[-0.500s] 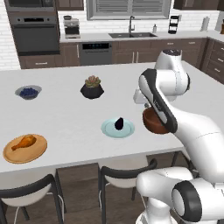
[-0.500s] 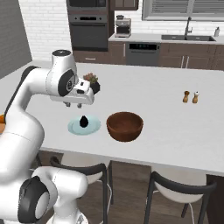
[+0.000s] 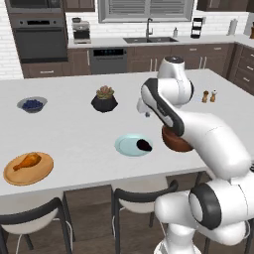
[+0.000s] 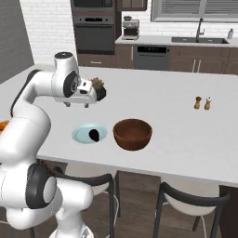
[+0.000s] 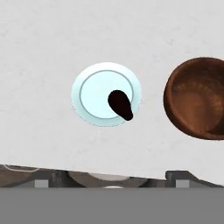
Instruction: Pick the chicken drumstick and avocado from their plates and place them in the bowl. Then put the bowl in the fridge.
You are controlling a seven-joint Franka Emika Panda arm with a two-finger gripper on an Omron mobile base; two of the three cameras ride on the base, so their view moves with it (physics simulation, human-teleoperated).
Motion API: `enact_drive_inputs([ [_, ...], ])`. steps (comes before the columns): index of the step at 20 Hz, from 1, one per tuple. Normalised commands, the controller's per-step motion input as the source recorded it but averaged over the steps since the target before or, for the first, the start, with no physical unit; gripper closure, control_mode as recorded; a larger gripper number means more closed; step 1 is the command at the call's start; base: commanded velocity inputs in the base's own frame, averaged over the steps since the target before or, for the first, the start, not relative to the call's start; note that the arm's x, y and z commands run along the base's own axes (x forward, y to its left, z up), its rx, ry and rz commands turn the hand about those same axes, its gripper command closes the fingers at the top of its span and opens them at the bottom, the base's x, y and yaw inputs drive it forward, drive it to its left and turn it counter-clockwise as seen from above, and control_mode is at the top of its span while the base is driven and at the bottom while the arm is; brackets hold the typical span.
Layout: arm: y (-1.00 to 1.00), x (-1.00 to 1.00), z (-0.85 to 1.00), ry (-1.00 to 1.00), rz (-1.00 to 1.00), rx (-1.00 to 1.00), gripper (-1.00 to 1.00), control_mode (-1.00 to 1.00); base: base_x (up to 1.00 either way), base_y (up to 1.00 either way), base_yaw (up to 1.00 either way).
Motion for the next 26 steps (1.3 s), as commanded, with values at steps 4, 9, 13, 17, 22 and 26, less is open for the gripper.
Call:
enact_drive_inputs([
  [4,0.35,0.82,-0.20,0.02,0.11,-0.01,-1.00,-1.00,0.00,0.00,0.00],
  [9,0.10,0.34,-0.36,0.02,0.13,-0.11,-1.00,-1.00,0.00,0.00,0.00],
  [13,0.00,0.00,-0.56,0.01,0.29,-0.25,-1.00,-1.00,0.00,0.00,0.00],
  [17,0.02,0.00,-0.41,0.00,0.28,-0.15,-1.00,-1.00,0.00,0.00,0.00],
  [22,0.00,0.09,-0.48,0.00,0.24,-0.05,-1.00,-1.00,0.00,0.00,0.00],
  [26,0.00,0.07,-0.54,0.02,0.17,0.00,-1.00,-1.00,0.00,0.00,0.00],
])
